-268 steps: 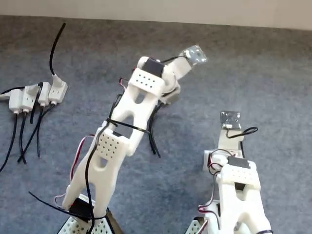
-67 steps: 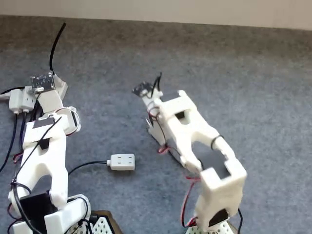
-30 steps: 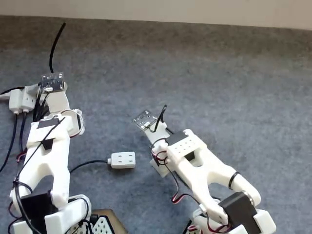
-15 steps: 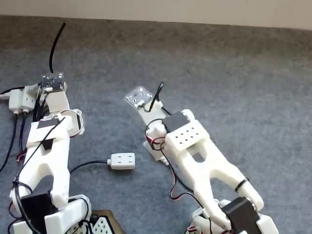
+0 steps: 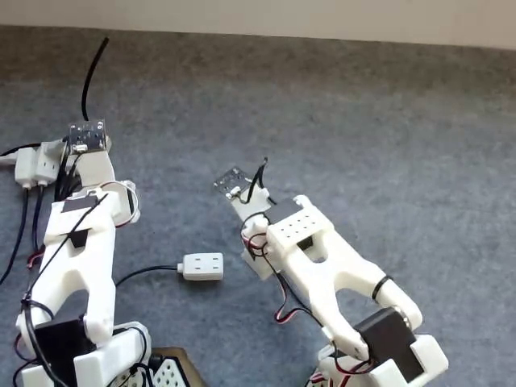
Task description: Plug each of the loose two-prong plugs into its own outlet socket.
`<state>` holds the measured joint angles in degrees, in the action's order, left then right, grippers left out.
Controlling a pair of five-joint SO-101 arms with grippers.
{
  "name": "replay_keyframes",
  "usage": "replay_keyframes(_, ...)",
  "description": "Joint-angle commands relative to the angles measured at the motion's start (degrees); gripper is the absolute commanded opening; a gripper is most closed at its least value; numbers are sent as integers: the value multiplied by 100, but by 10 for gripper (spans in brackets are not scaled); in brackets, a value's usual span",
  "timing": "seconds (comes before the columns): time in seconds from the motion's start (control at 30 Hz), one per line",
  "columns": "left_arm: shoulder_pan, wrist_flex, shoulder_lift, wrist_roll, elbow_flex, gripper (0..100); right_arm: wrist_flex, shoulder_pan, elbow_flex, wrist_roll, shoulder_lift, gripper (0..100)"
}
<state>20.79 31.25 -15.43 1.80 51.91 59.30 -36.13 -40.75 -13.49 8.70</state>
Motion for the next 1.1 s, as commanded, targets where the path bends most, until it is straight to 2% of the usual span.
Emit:
replay_keyframes(0.0,-84,-70,-31,-35,-31,225,-40,-22,-13,53,22,163)
replay_keyframes(0.53,-84,-70,-22,-35,-22,225,-453,-48,-444,62,4,160)
replay_keyframes(0.7,-84,-70,-22,-44,22,225,-954,-48,-470,97,-602,9)
replay_keyframes(0.97,-84,-70,-22,-53,22,225,-752,-22,-154,97,-910,15)
replay_keyframes(1.07,-84,-26,-75,-185,-31,226,-207,-66,101,114,-796,7)
